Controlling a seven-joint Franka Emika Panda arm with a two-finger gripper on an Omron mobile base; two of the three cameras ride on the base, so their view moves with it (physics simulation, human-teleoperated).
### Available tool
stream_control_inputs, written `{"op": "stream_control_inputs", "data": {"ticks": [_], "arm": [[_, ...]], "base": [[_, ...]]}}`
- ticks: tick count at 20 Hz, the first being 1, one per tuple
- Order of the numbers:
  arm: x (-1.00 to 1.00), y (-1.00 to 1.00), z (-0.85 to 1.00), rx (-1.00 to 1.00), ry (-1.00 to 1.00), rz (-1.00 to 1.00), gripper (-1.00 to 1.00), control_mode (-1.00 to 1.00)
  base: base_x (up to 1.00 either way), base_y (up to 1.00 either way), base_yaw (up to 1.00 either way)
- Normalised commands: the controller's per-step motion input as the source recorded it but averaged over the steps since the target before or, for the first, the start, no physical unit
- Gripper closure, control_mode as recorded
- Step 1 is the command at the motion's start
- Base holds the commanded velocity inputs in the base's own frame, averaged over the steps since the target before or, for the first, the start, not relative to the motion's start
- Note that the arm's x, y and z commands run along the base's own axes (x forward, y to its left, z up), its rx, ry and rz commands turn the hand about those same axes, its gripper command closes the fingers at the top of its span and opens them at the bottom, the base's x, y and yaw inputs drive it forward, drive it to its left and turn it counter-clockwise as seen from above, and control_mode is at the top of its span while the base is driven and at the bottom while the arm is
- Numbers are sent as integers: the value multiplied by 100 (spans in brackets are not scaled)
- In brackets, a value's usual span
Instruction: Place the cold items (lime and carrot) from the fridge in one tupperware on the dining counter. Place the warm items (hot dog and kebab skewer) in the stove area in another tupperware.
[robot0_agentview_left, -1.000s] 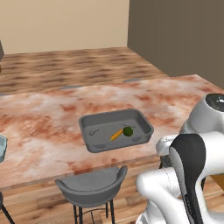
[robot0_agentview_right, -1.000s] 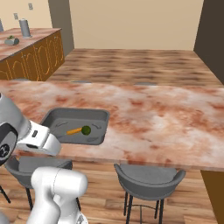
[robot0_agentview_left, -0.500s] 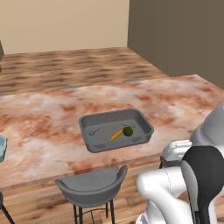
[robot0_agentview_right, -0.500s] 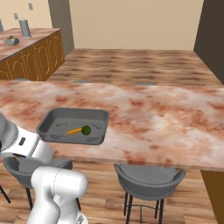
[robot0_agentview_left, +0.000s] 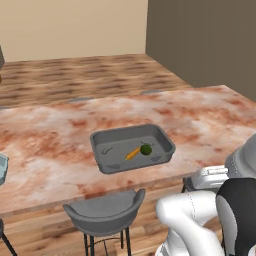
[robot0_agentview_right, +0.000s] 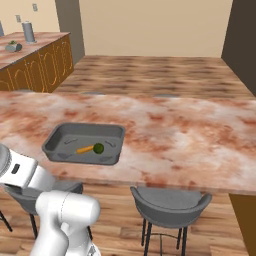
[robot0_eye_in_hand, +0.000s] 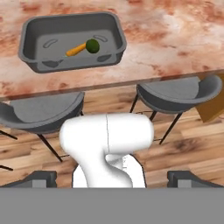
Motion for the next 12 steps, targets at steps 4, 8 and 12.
{"op": "stream_control_inputs", "data": {"ticks": [4, 8, 12], "arm": [[0, 0, 0, 0, 0, 0, -100, 100], [0, 0, 0, 0, 0, 0, -100, 100], [0, 0, 0, 0, 0, 0, -100, 100]], "base": [[-42, 27, 2], [-24, 68, 18], [-2, 90, 43]]}}
